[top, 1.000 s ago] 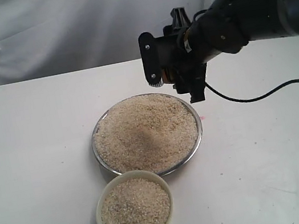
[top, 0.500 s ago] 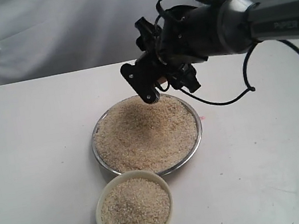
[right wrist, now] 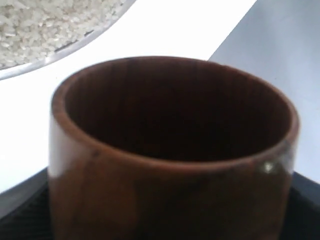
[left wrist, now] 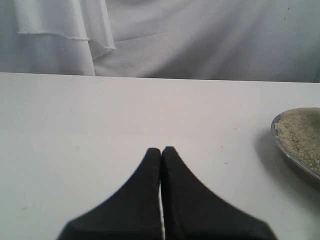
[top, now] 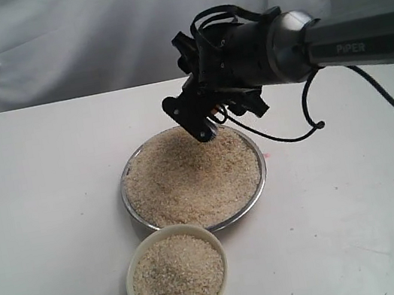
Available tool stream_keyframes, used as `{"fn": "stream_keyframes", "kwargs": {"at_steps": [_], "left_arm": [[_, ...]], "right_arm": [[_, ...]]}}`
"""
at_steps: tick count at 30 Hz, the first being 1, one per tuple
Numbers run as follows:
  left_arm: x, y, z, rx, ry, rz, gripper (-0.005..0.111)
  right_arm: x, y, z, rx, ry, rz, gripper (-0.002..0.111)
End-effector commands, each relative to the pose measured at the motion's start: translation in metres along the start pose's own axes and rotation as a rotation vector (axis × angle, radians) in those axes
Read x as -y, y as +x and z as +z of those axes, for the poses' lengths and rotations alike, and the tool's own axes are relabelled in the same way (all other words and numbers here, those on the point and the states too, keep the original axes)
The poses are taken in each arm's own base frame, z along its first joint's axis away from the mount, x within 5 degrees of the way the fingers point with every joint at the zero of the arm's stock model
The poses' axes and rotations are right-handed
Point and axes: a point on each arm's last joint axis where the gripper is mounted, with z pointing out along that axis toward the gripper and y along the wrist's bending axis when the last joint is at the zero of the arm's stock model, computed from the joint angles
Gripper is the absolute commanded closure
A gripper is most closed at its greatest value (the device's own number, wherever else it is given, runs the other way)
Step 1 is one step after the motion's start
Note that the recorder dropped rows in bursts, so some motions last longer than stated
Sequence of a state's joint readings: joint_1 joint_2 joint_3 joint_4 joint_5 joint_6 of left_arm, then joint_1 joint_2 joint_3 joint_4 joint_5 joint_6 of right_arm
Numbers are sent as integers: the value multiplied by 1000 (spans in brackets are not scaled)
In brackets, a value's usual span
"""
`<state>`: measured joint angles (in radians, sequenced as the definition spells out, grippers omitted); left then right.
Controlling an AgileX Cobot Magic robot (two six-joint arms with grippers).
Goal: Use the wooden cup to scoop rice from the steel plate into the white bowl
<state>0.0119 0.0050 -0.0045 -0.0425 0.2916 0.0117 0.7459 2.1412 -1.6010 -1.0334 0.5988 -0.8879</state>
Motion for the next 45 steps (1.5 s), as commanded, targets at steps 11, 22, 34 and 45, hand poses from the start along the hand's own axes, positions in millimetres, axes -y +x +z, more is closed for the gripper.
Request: {"fn": "stream_keyframes", "kwargs": {"at_steps": [11,22,34,45], "left_arm": [[0,1,0,7,2,-4,107],[0,1,0,7,2,-4,107],[0,1,0,7,2,-4,107],[0,1,0,7,2,-4,107]], "right_arm": [[-10,-19,21,-149,-17,-194,108],[-18,-39,28,-126,-39,-226,108],[-20,-46,29,-112,-48,-218,108],[-20,-48,29,-107,-49,-217,108]]}}
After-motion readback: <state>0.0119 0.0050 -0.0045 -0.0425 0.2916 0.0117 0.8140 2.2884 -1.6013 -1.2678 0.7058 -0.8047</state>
